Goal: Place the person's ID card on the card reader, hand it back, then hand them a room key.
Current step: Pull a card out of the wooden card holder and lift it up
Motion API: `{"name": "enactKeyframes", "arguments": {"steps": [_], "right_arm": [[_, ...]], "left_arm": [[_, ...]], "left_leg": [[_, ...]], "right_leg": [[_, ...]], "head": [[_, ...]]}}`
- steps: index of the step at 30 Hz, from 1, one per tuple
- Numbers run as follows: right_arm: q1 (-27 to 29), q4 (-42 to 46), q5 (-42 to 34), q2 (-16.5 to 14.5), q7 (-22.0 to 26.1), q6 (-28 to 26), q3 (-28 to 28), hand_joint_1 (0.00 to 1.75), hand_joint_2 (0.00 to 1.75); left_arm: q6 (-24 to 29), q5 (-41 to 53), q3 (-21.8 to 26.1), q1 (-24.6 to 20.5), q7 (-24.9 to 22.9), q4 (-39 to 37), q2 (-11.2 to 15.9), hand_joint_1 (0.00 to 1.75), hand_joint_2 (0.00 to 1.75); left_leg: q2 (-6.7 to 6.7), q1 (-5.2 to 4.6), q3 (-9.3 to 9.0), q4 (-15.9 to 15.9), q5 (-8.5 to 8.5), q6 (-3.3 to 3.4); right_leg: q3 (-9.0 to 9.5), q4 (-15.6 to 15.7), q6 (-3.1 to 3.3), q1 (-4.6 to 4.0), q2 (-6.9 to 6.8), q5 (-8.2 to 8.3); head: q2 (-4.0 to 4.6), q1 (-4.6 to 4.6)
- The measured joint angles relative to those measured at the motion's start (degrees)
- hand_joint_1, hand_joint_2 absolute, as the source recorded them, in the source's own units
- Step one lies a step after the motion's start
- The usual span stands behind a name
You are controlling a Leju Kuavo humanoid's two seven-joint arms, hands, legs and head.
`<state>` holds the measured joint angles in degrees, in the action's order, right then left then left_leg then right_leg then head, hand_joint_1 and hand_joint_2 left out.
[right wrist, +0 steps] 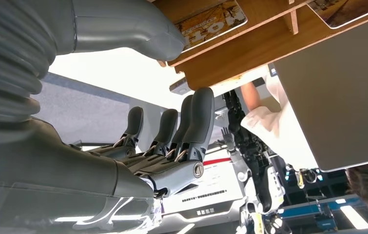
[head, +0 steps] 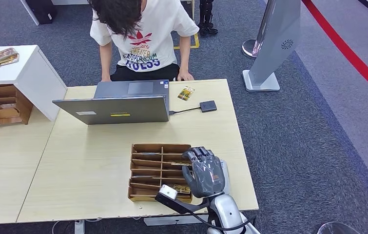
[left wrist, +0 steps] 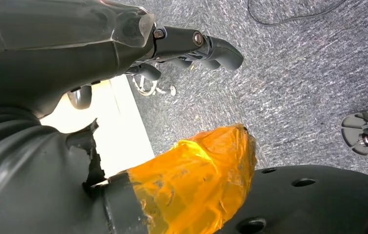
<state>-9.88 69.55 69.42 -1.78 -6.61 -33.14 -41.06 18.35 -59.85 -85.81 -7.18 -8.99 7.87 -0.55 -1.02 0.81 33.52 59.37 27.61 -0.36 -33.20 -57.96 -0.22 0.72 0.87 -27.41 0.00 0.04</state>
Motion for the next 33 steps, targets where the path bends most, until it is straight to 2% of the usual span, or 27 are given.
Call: {"name": "enactKeyframes", "arguments": {"steps": [6,16,33], "right_arm": [[0.1,0.1,-0.4,-0.2,0.2,1.0,0.0,0.81,1.75],[-0.1,-1.1,-2.1,-1.1,1.6,1.9,0.0,0.84,1.75],[-1.5,-5.2,-2.8,-1.9,1.4,2.2,-0.1,0.93,1.75]], "left_arm": [[0.0,-0.1,0.0,0.0,0.1,0.0,0.0,0.00,0.00],[-0.2,-0.1,-0.1,-0.1,0.1,0.0,0.0,0.00,0.00],[-0.5,-0.1,-0.2,-0.4,0.1,0.0,0.0,0.00,0.00]], "left_leg": [[0.00,0.00,0.00,0.0,0.00,0.00],[0.00,0.00,0.00,0.0,0.00,0.00],[0.00,0.00,0.00,0.0,-0.01,0.00]], "right_leg": [[0.00,0.0,0.00,0.00,0.00,0.00],[0.00,0.0,0.00,0.00,0.00,0.00],[0.00,0.0,0.00,0.00,0.00,0.00]], "head": [[0.00,0.00],[0.00,0.00],[0.00,0.00]]}}
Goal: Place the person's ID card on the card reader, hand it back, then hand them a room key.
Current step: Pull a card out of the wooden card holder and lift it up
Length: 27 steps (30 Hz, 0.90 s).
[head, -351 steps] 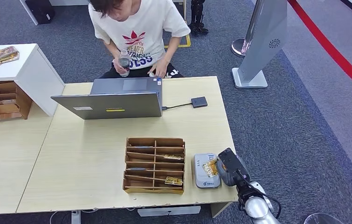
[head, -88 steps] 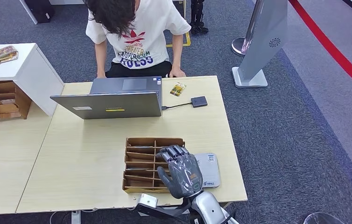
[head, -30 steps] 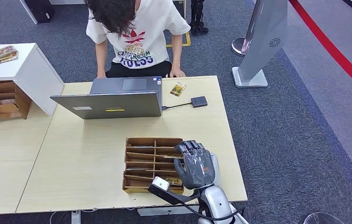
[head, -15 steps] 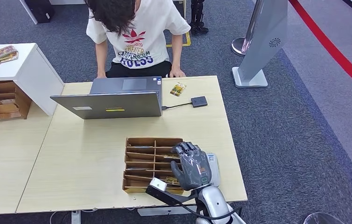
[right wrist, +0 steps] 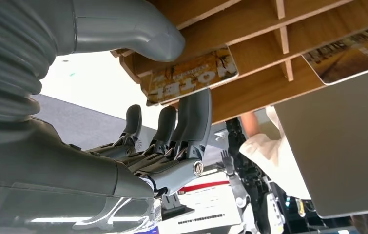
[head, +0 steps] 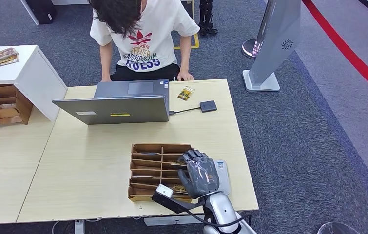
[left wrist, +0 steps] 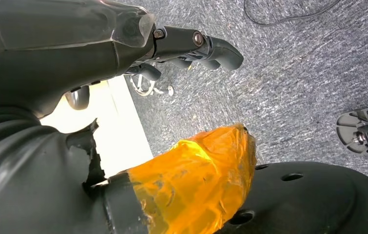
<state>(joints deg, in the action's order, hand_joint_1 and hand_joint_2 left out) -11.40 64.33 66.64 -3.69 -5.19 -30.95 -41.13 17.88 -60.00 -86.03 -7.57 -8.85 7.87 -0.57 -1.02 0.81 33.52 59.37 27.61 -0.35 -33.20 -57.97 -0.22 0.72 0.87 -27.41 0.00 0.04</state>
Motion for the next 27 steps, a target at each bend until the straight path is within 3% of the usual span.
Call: {"name": "enactKeyframes", "arguments": {"steps": [8,10,12,14,27], "right_arm": [[-0.5,-1.8,-0.1,-0.1,-0.1,-0.1,0.0,0.96,1.75],[-0.6,-2.1,-0.1,-0.2,-0.1,-0.1,0.0,1.21,1.75],[-0.6,-2.3,-0.1,-0.3,-0.2,-0.1,0.0,1.58,1.75],[-0.6,-2.4,-0.1,-0.4,-0.3,-0.2,0.0,1.74,1.75],[-1.0,-3.3,0.0,-1.0,-0.9,-0.3,0.0,1.75,1.75]], "left_arm": [[0.0,0.0,0.0,0.0,0.0,0.0,0.0,0.00,0.00],[0.0,0.0,0.0,-0.1,0.0,0.0,0.0,0.00,0.00],[0.0,0.0,0.0,-0.1,0.0,0.0,0.0,0.00,0.00],[0.0,0.0,0.0,-0.1,0.0,0.0,0.0,0.00,0.00],[-0.1,-0.2,0.0,-0.1,0.0,0.0,0.0,0.00,0.00]], "left_leg": [[0.00,0.00,0.00,0.0,0.00,0.00],[0.00,0.00,0.00,0.0,0.00,0.00],[0.00,0.00,0.00,0.0,0.00,0.00],[0.00,0.00,0.00,0.0,0.00,0.00],[0.01,0.00,-0.04,0.0,0.00,0.00]], "right_leg": [[0.00,0.0,0.00,0.00,0.00,0.00],[0.00,0.0,0.00,0.00,0.00,0.00],[0.00,0.0,0.00,0.00,0.00,0.00],[0.00,0.0,0.00,0.00,0.00,0.00],[0.03,0.0,0.00,0.00,0.00,0.00]], "head": [[0.00,0.00],[0.00,0.00],[0.00,0.00],[0.00,0.00],[0.00,0.00]]}}
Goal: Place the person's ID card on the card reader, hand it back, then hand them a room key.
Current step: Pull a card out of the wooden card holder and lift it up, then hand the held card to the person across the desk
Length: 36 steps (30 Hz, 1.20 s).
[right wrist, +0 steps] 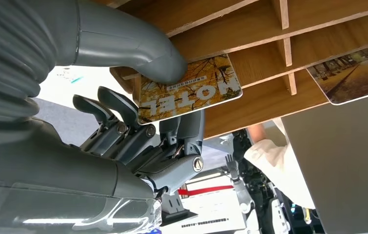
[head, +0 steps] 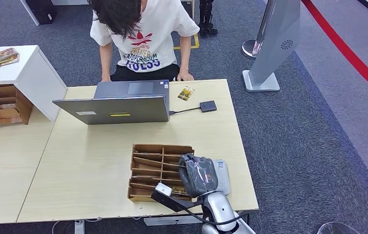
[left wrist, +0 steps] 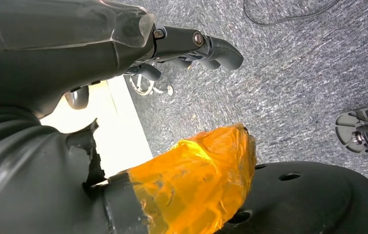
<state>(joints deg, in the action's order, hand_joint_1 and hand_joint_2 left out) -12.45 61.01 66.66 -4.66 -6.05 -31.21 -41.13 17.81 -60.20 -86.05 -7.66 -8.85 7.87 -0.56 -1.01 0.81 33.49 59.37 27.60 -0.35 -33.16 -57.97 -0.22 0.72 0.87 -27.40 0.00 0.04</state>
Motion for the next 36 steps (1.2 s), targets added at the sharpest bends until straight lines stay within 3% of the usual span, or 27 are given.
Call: {"name": "enactKeyframes", "arguments": {"steps": [13,27,36], "right_arm": [[0.2,1.6,-0.9,0.0,0.7,-1.0,0.5,1.75,1.75],[6.7,29.1,-11.8,2.1,9.0,-6.3,5.0,1.75,1.75],[8.6,35.7,-14.1,2.9,11.0,-7.4,6.0,1.75,1.75]], "left_arm": [[0.0,-0.4,-0.3,0.1,0.0,0.0,0.0,0.00,0.00],[0.6,-2.2,-0.4,0.5,0.1,0.0,0.0,0.00,0.00],[0.7,-2.6,-0.4,0.5,0.0,0.0,0.0,0.00,0.00]], "left_leg": [[0.00,0.00,-0.01,0.0,-0.01,0.00],[0.01,-0.01,0.01,0.0,0.00,0.00],[0.01,0.00,0.01,0.0,0.00,0.00]], "right_leg": [[0.00,0.0,0.01,0.00,0.00,0.01],[-0.02,0.0,0.00,0.00,0.01,0.01],[-0.02,0.0,0.00,0.00,0.01,0.01]], "head": [[0.00,0.00],[0.00,0.00],[0.00,0.00]]}}
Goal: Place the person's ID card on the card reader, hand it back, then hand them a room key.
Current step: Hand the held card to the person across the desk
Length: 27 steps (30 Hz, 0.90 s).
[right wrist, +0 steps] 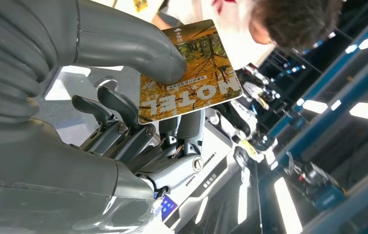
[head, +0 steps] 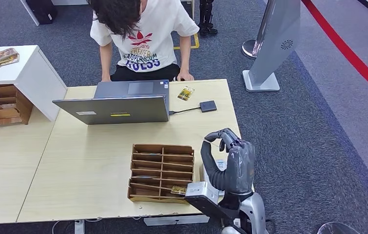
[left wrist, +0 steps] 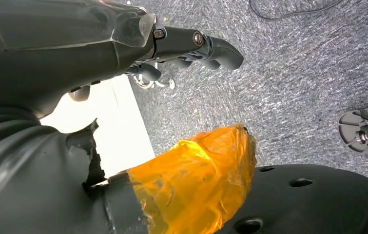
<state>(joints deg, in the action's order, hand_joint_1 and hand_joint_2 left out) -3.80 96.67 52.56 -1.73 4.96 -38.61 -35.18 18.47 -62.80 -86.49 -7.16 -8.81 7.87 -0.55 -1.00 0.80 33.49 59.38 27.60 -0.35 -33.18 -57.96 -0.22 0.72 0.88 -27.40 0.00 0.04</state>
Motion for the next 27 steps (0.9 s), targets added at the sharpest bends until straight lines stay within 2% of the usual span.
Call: {"name": "enactKeyframes", "arguments": {"steps": [17,27], "right_arm": [[0.9,2.0,0.0,0.9,0.4,-0.4,1.5,1.75,1.75],[-2.5,0.2,1.7,0.9,0.2,0.5,1.9,1.75,1.75]], "left_arm": [[0.1,-0.2,0.0,0.0,0.0,0.0,0.0,0.00,0.00],[0.0,0.3,-0.9,0.0,0.2,0.0,0.0,0.00,0.00]], "left_leg": [[0.00,0.00,0.00,0.0,0.00,0.00],[-0.01,0.00,0.00,0.0,0.00,0.00]], "right_leg": [[0.01,0.0,0.00,0.00,0.00,0.00],[0.02,0.0,0.00,0.00,-0.01,0.00]], "head": [[0.00,0.00],[0.00,0.00]]}}
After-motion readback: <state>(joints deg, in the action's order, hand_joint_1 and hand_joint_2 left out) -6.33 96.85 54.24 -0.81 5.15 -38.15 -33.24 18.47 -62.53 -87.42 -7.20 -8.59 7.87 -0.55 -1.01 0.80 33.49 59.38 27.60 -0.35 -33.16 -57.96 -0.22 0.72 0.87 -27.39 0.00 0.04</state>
